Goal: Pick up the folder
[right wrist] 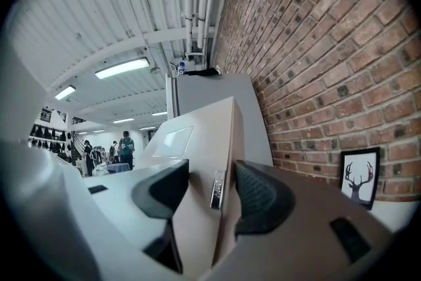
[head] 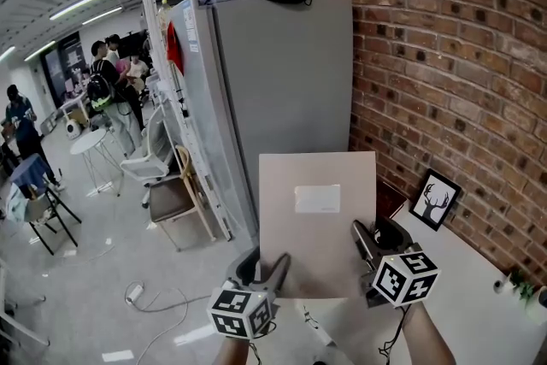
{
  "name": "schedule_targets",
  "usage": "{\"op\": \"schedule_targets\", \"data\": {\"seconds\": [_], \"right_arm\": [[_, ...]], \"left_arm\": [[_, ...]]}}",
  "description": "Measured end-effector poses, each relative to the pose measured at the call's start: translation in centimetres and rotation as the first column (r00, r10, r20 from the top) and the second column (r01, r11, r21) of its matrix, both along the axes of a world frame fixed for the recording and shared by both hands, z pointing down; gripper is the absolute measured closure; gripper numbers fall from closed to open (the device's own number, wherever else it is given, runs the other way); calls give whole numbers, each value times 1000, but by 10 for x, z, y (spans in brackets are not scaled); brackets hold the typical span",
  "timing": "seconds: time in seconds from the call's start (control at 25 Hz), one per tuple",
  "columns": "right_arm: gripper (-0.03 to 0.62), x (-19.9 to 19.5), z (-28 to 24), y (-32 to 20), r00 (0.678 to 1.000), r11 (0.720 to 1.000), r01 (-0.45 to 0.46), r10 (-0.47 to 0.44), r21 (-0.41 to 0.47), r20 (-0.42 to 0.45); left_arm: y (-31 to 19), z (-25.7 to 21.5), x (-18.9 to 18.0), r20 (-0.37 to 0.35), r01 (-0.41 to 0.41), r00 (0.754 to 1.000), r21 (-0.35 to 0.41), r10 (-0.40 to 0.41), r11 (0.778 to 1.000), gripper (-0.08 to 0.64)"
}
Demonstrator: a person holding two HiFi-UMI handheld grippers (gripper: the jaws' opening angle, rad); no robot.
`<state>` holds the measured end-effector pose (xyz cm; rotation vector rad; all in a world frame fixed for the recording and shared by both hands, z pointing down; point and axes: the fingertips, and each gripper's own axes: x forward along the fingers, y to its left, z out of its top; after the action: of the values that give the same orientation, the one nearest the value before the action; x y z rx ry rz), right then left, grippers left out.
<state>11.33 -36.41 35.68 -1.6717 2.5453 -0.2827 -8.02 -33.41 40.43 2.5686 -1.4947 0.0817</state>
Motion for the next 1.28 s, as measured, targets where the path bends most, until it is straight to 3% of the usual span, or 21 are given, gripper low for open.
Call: {"op": "schedule_targets", "data": {"seconds": [0.52,1.28], "right_arm": [[373,2,-33,4,1000,997,-8,8,78,-1],[379,4,-46,12,1000,994,-5,4,113,2]], "left_arm": [[-1,-31,2,1,3,1000,82,-3,997,318],[5,-41,4,5,13,1000,110,-13,994,318]]}}
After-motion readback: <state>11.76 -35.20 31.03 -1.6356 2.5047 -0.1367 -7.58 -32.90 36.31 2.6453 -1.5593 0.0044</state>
